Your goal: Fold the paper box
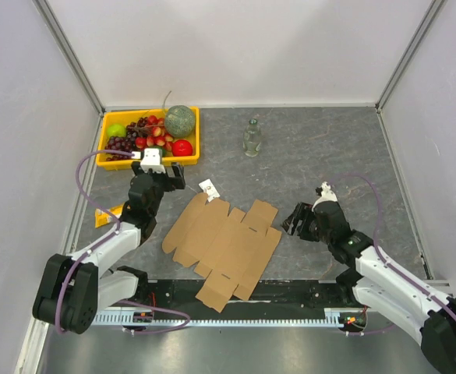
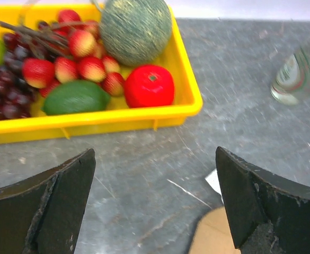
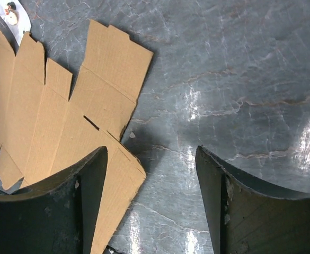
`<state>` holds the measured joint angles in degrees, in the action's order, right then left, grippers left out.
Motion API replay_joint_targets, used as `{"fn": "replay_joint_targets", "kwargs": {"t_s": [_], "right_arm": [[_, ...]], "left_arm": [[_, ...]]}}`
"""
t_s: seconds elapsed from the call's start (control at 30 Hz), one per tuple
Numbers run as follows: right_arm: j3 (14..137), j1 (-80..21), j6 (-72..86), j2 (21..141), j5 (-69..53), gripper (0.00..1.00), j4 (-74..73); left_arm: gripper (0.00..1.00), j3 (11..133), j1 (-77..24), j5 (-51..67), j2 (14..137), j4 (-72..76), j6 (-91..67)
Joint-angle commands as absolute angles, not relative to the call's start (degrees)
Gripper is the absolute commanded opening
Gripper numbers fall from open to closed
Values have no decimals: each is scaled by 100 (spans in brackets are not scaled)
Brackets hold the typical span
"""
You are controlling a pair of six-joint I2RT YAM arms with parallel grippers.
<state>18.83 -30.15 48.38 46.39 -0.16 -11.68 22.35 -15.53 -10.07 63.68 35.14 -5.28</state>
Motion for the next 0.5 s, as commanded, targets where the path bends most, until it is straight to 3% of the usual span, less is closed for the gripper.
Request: {"fn": "replay_joint_targets", "kwargs": {"t_s": [0.0,0.1,0.3,0.47], "right_arm": [[1434,-3041,5387,4290,18,75,-703],[1214,-3155,5563,4158,26,76,-729],[1125,-3392,5818,4402,149,78,-476],[1055,-3647,6081,4570,140,78,-62]], "left_arm": [[100,2706,-1915,-713,6618,2427,-975],[94,2830,-2074,-186,6767,2242,-1168],[68,3076,-2372,588,7285,1987,-1283],[57,3164,-2645,826,7436,1846,-1318]]}}
